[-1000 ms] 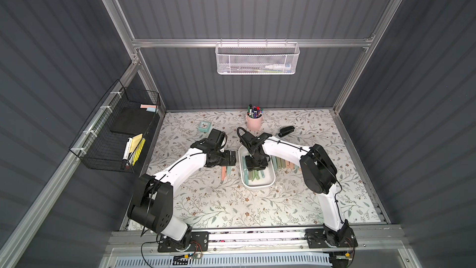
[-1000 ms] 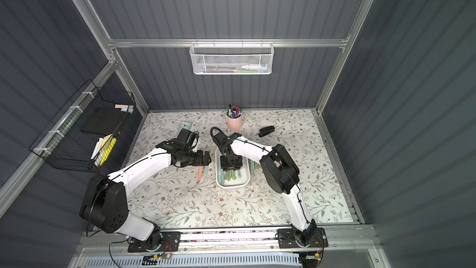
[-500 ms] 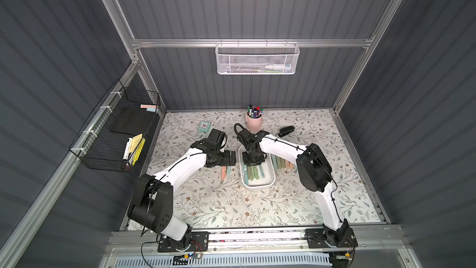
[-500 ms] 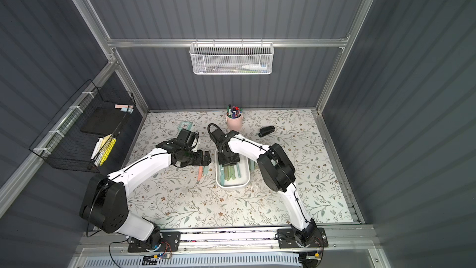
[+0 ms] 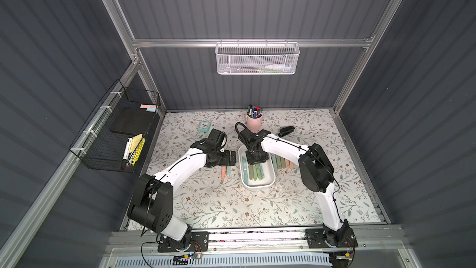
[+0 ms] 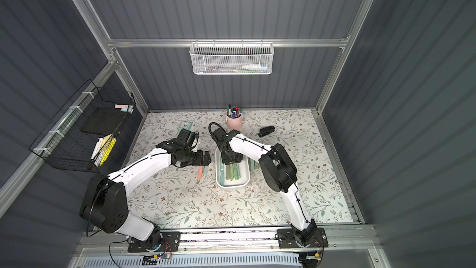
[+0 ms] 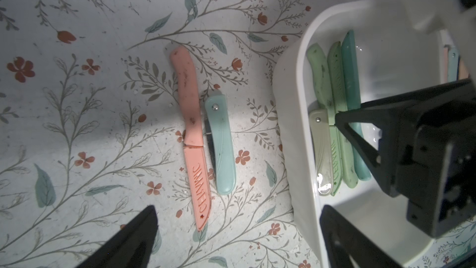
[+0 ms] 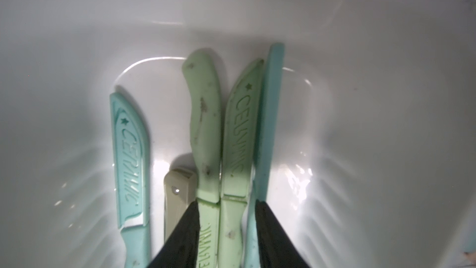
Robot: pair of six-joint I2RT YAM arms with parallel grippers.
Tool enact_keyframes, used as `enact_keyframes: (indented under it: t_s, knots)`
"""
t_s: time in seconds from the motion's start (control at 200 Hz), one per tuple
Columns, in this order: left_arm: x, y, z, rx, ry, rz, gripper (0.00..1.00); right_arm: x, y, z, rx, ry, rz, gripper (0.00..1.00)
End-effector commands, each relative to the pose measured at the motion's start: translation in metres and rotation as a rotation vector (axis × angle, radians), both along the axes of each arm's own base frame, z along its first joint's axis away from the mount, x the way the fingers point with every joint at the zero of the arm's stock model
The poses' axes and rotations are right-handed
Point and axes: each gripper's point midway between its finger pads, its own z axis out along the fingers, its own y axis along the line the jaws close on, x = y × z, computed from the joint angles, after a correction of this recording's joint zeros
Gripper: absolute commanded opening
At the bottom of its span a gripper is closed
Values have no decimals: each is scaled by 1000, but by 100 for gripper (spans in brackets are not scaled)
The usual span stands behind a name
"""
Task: Take the fruit knife out of the storage box
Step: Pick up the fruit knife from the storage box.
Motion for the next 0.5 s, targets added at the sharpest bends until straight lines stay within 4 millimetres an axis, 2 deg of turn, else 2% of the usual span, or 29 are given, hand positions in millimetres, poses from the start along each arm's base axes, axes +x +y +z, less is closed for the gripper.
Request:
enact_keyframes:
  t_s: [0.0,0.19,0.495]
  knots:
    - [-2,0,-1,14,5,-18,99,6,-19,10,-57,-24,-4,40]
    - [-1,-1,-1,13,5,-19,99,9,-32,-8,-119,34,-6,39]
    - [-1,-1,-2,12,10,-18,99,16,-31,-23,-93,55,6,32]
